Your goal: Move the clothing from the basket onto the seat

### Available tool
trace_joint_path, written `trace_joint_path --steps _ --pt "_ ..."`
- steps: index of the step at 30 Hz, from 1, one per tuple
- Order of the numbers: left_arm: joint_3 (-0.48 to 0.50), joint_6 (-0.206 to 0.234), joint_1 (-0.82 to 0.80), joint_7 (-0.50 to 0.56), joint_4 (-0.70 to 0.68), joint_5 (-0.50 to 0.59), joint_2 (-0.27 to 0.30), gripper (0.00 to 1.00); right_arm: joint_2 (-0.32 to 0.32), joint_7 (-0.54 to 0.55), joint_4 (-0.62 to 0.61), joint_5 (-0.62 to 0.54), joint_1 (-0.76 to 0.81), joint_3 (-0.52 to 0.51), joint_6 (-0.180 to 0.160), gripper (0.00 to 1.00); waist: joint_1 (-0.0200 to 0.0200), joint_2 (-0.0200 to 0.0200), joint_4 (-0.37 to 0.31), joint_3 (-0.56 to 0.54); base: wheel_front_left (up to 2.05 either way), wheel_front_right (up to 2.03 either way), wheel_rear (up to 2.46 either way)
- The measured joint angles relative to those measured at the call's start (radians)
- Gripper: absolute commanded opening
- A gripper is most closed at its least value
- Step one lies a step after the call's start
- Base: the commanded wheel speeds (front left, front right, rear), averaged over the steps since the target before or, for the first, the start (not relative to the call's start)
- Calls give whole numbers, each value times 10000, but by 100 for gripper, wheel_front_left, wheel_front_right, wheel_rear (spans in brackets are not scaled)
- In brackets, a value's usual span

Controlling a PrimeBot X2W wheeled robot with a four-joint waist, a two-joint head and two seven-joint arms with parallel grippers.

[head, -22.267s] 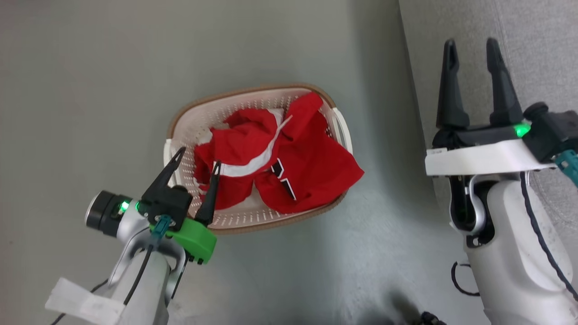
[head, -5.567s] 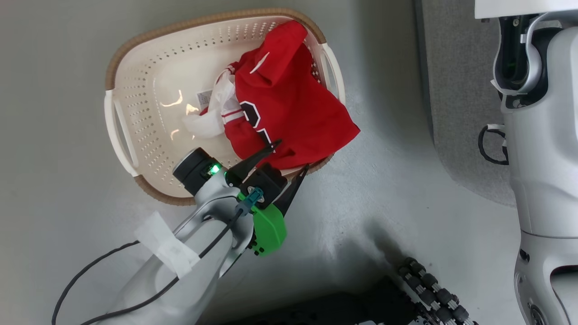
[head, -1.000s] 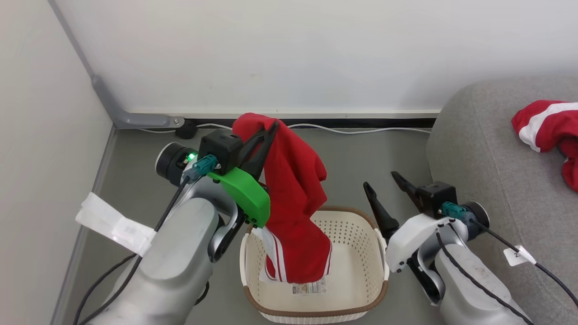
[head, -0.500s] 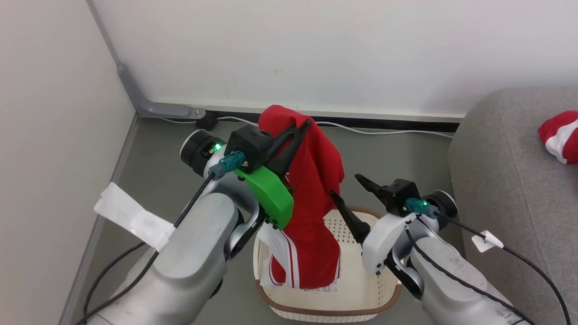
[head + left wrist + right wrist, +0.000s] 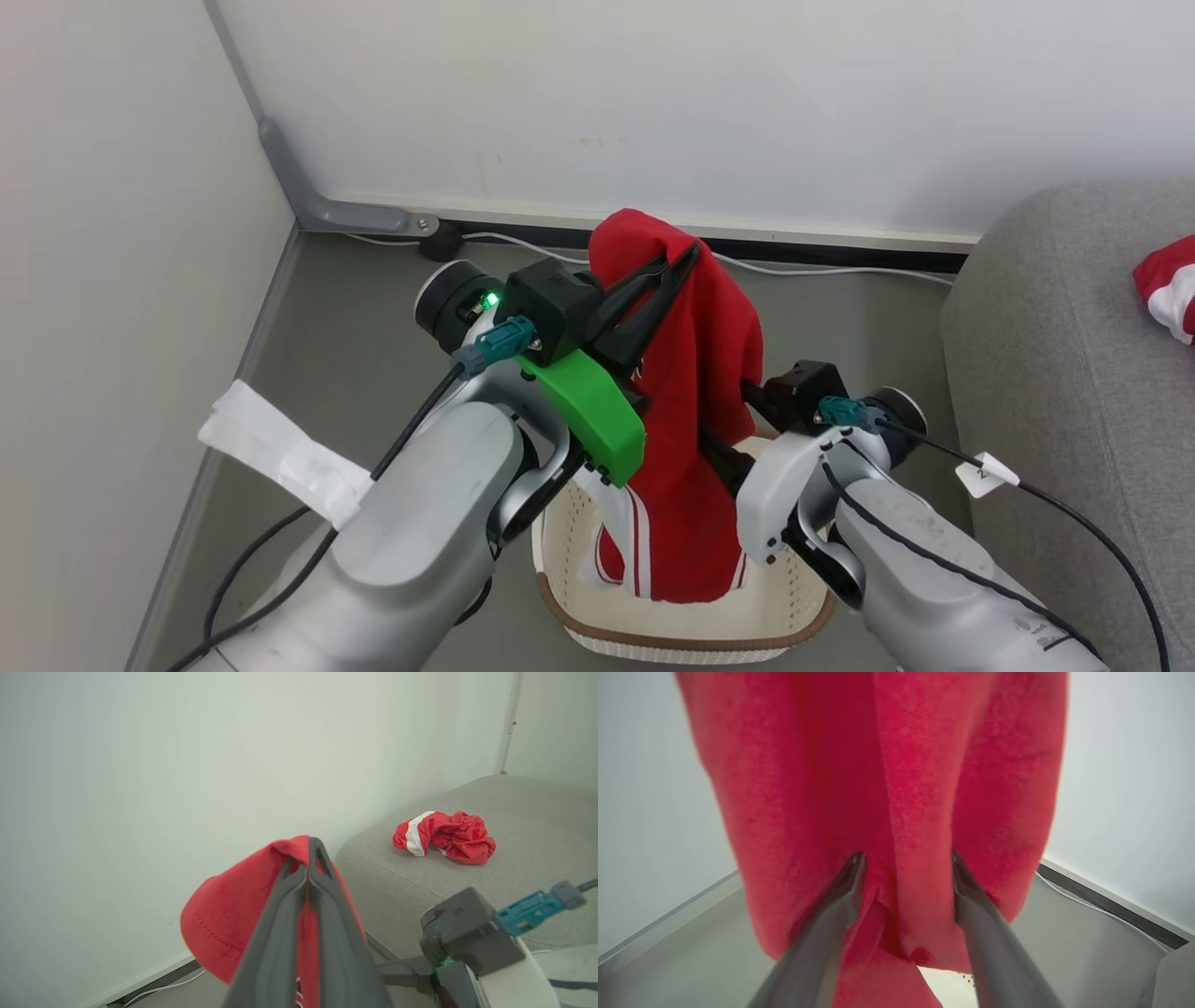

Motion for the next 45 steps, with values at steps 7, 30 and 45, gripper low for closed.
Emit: trace_joint_path --steps 7,30,45 --pt "-8 111 5 79 -119 -144 -2 0 0 -8 240 272 -274 63 0 0 0 0 -14 49 0 0 0" --pt "878 805 1221 -403 378 -541 495 100 -81 -205 702 811 -1151 -905 -546 0 1 0 -1135 233 0 0 0" --pt "623 621 2475 -640 560 -552 813 100 -696 -240 387 652 -1699 -1104 -619 0 1 0 -2493 243 0 0 0"
